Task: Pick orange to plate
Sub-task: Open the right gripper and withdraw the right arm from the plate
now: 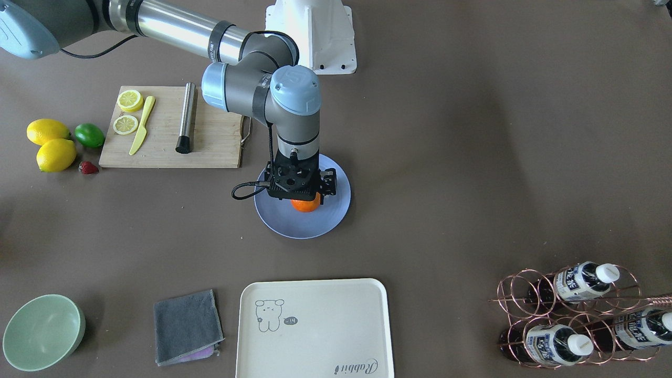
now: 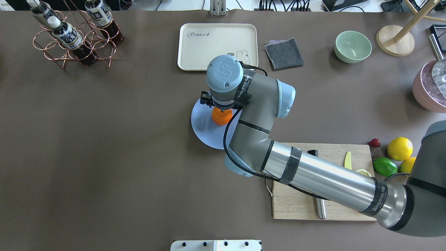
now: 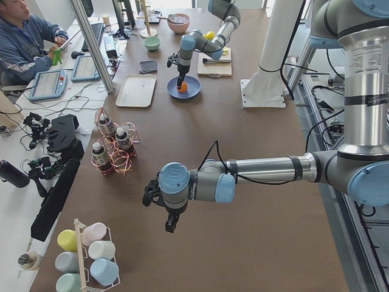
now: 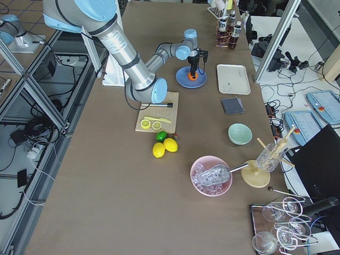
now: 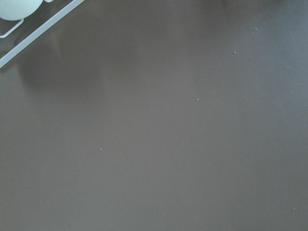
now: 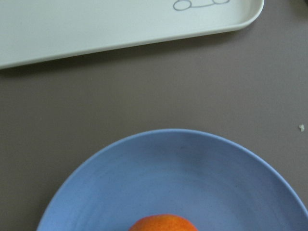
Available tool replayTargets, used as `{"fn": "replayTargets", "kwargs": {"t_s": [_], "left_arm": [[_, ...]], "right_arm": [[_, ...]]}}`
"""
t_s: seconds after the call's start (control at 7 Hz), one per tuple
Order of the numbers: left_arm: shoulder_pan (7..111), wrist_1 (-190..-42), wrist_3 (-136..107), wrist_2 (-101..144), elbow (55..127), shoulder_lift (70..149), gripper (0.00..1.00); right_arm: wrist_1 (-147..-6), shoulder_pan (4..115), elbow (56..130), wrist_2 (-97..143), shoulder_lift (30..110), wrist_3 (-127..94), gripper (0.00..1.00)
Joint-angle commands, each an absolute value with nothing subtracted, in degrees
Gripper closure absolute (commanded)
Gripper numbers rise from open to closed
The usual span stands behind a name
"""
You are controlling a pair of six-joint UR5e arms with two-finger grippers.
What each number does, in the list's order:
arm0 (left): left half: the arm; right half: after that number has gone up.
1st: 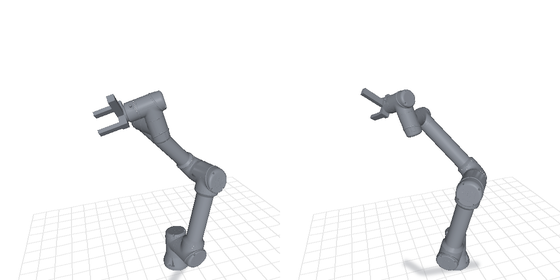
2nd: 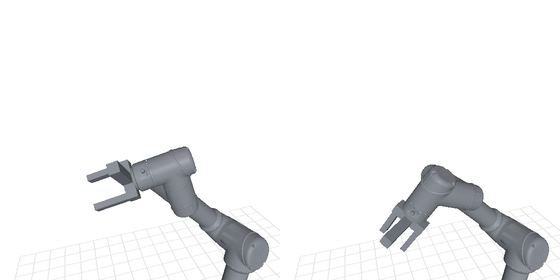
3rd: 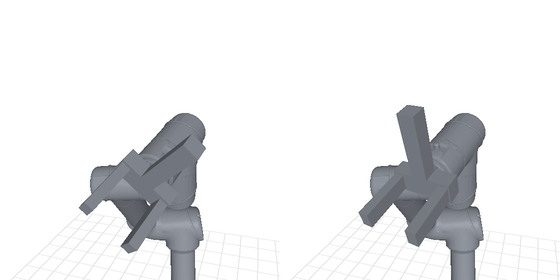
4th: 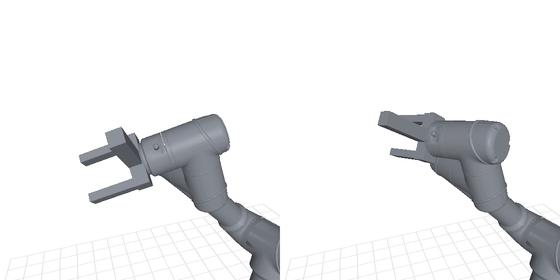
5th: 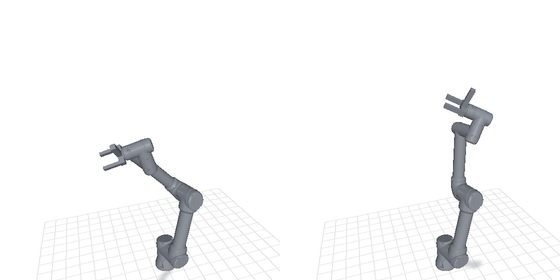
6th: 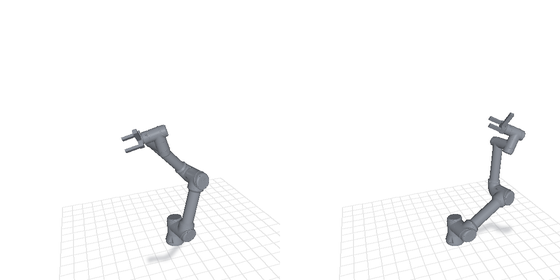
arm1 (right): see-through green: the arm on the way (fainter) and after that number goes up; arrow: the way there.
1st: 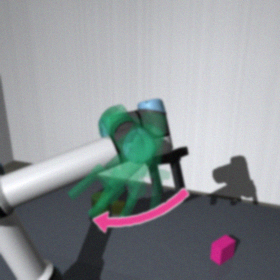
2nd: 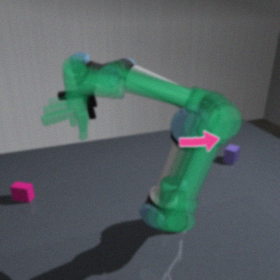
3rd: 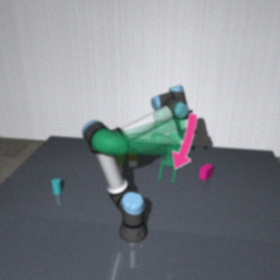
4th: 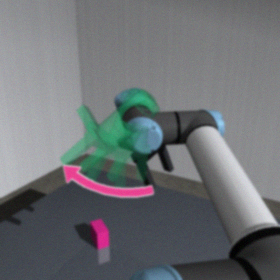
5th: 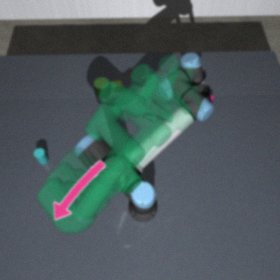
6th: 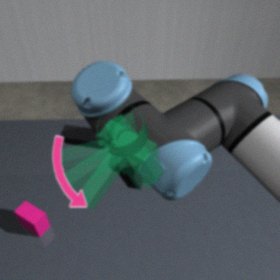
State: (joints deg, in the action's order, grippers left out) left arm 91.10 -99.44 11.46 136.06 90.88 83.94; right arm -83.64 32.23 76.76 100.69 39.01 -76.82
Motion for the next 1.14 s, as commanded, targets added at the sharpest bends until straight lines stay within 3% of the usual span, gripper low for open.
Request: {"fn": "replayTargets", "kwargs": {"t_s": [0.0, 0.14, 0.43, 1.0], "left_arm": [[90.8, -99.5, 11.4, 136.1, 90.9, 83.9, 0.01], [90.4, -99.5, 11.4, 136.1, 90.9, 83.9, 0.01], [90.4, -99.5, 11.5, 136.1, 90.9, 83.9, 0.01], [89.6, -99.6, 11.5, 136.1, 90.2, 84.1, 0.01]], "right_arm": [[-84.9, 39.6, 79.5, 108.7, 40.0, -72.8, 0.00], [-86.7, 43.6, 82.4, 111.0, 43.8, -65.8, 0.00], [-86.7, 53.0, 95.0, 114.4, 62.1, -46.4, 0.00], [-82.6, 73.8, 98.3, 127.4, 83.7, -12.6, 0.00]]}}
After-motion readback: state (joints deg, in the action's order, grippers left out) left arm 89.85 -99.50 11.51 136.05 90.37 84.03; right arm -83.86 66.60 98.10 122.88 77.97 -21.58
